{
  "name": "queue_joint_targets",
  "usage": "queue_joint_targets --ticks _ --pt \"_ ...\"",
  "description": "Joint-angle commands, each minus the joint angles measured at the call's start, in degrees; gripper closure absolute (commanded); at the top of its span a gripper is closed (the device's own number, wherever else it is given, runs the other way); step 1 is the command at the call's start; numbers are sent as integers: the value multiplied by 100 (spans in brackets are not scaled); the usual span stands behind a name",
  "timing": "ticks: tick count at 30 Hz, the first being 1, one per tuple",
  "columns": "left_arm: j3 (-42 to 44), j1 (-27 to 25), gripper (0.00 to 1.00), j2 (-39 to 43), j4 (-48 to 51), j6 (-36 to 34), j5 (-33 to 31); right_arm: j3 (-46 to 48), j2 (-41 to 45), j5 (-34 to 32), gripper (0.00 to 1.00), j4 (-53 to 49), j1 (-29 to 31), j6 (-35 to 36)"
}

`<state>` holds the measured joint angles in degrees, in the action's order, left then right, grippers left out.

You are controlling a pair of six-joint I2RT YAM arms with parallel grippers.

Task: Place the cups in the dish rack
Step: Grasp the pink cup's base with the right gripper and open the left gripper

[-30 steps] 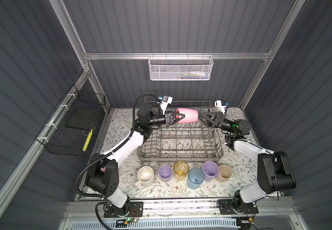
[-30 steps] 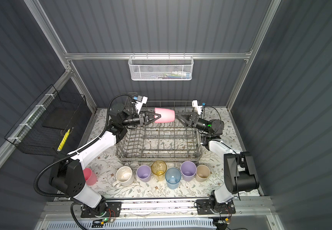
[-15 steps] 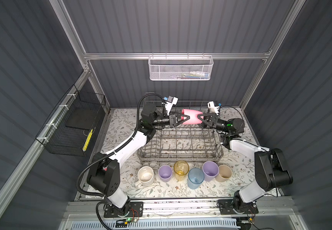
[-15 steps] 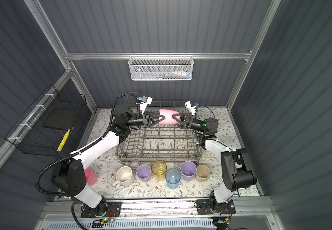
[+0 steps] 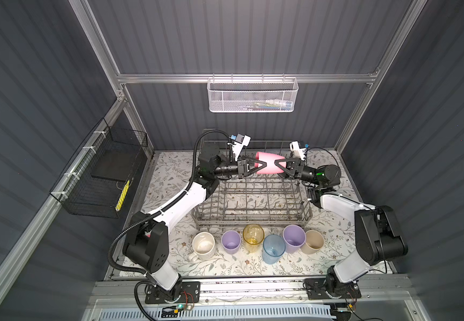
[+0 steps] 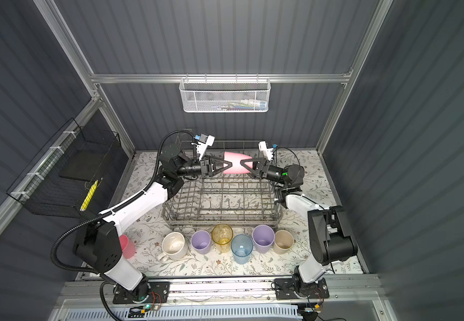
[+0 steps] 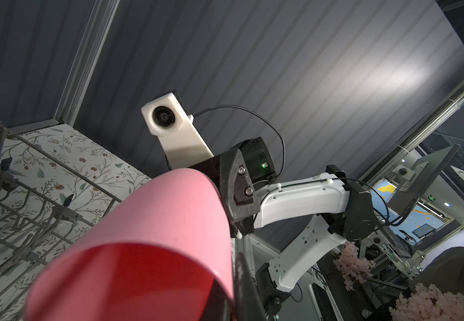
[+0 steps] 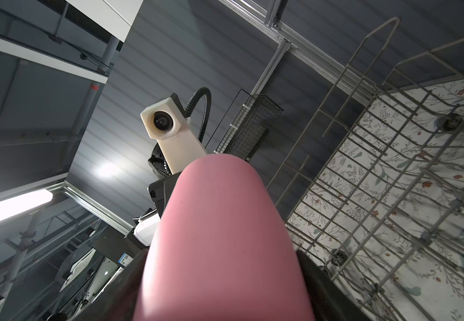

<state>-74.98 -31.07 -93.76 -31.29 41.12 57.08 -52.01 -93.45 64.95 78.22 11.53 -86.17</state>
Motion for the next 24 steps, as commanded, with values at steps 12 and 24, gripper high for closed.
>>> queue_joint_targets --ticks 12,24 --pt "-77 -53 70 145 368 -410 -52 -140 2 -107 58 648 68 -201" --pt "231 -26 38 873 1246 -1211 -944 120 330 48 60 373 -545 -108"
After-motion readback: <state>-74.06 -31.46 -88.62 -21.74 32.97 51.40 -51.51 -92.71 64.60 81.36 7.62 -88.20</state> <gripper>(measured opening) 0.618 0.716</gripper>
